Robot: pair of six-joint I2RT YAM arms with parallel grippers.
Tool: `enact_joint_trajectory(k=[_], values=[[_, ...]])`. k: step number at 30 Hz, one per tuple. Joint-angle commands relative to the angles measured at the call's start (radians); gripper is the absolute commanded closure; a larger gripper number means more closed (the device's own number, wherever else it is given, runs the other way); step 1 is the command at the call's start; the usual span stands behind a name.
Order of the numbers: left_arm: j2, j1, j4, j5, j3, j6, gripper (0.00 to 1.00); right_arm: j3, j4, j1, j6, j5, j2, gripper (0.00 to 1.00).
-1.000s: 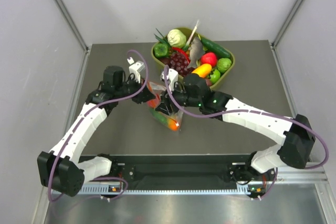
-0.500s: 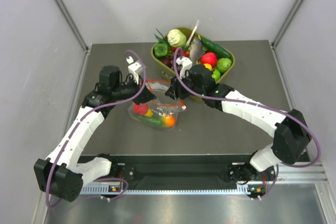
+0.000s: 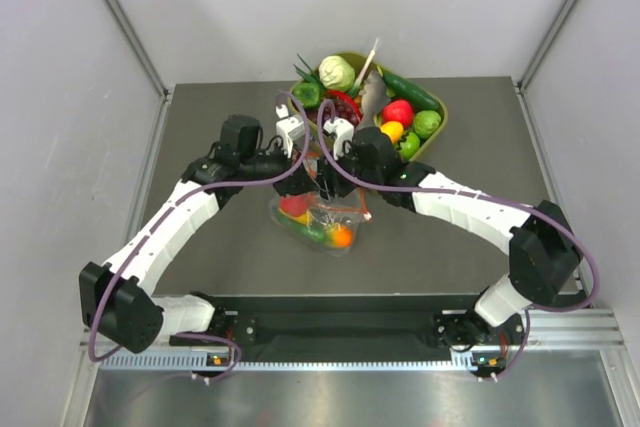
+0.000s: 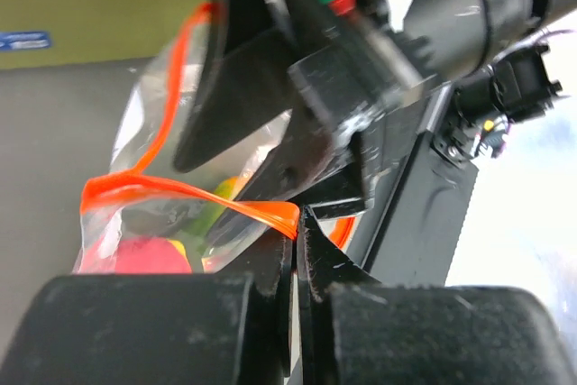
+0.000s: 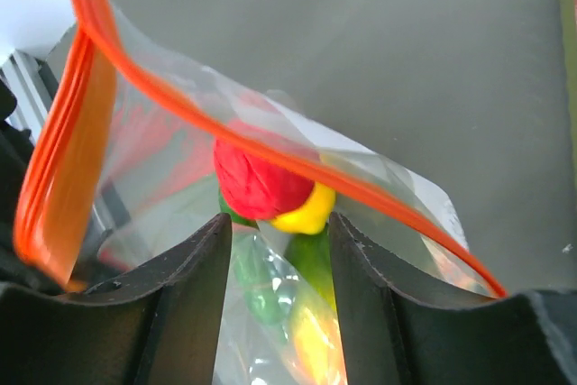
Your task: Open the zip-top bag and remove the fake food
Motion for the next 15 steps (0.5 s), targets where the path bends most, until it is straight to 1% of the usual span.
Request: enact_joint_trajectory(k=[1,4,10,12,15], values=[[0.003,-0.017,0.003,0.086,0.051,0.051,1.00,-0.005,0.074,0.009,-0.037,-0.041,0.013,0.52],[-0.011,-0.030,0.015,0.081,0.027,0.051,1.00,-0.019,0.087,0.009,-0.041,-0.045,0.046,0.52],[-0.045,-0.043,0.028,-0.014,-0.028,0.037,1.00,-0.071,0.181,0.011,-0.031,-0.065,0.089,0.49],[-0.062,-0.047,0.031,-0.110,-0.042,0.004,1.00,-0.086,0.210,0.014,-0.033,-0.064,0.099,0.47],[-0.095,-0.047,0.034,-0.185,-0.087,-0.023,1.00,-0.101,0.233,0.018,-0.034,-0.061,0.108,0.41]])
